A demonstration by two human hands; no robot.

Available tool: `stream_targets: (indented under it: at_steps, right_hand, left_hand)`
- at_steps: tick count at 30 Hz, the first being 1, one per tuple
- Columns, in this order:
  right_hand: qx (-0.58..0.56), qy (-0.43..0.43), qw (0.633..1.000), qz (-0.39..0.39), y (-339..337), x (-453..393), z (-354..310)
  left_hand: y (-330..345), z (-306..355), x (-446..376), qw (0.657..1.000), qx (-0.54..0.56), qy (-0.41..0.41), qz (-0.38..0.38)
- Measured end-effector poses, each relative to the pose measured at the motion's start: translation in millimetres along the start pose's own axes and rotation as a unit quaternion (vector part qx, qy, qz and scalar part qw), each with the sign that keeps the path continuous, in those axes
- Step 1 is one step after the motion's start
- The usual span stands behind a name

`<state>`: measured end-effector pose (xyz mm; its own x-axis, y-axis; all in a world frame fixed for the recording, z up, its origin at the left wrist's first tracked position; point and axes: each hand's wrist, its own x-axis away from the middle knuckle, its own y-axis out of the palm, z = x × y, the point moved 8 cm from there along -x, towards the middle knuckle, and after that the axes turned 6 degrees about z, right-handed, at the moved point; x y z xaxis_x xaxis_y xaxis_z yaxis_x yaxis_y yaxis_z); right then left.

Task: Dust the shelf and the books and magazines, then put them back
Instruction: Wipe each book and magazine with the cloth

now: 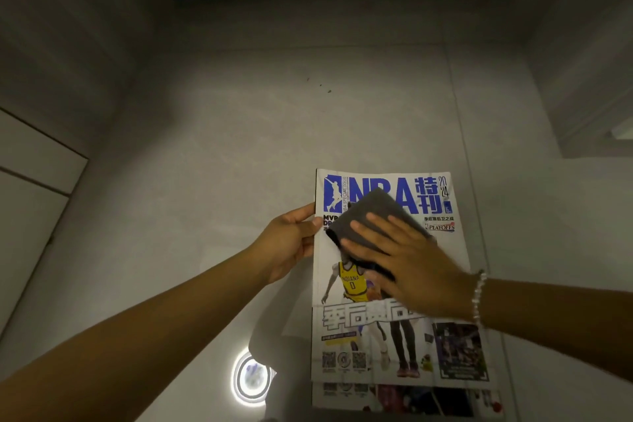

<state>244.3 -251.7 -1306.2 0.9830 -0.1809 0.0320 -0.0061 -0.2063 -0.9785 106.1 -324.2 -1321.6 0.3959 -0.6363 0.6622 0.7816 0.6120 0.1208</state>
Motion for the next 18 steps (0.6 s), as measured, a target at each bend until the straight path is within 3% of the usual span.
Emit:
stream_targets:
  at_steps: [3,7,9,11,15,18]
  right_hand:
    - [0.033,-0.003,0.999,-0.014,-7.4,1.2,43.0]
    - [-0.002,0.165,0.986,0.005,-17.3,-2.5,112.0]
    - [-0.027,0.223,0.974,0.009,-17.9,-3.6,116.1]
    - [-0.02,0.193,0.981,0.023,-17.1,-5.4,90.6]
    - [-0.006,0.043,0.998,0.043,0.1,10.2,15.3]
    - [-0.013,0.008,0.999,0.029,-1.5,2.2,26.1]
  left_hand:
    - [-1.8,-0.4,-1.4,0.999,-0.015,0.002,0.032]
    - [-2.3,-0.9,-2.4,0.998,-0.018,0.009,0.061]
    - [-2.1,-2.1,-2.7,0.997,-0.012,0.011,0.072]
    - [-2.7,-2.8,-2.9,0.996,-0.003,0.011,0.083]
    - [-5.6,-4.8,-2.1,0.993,0.033,0.011,0.109]
    - [-4.4,-3.5,-4.1,0.991,0.063,0.01,0.119]
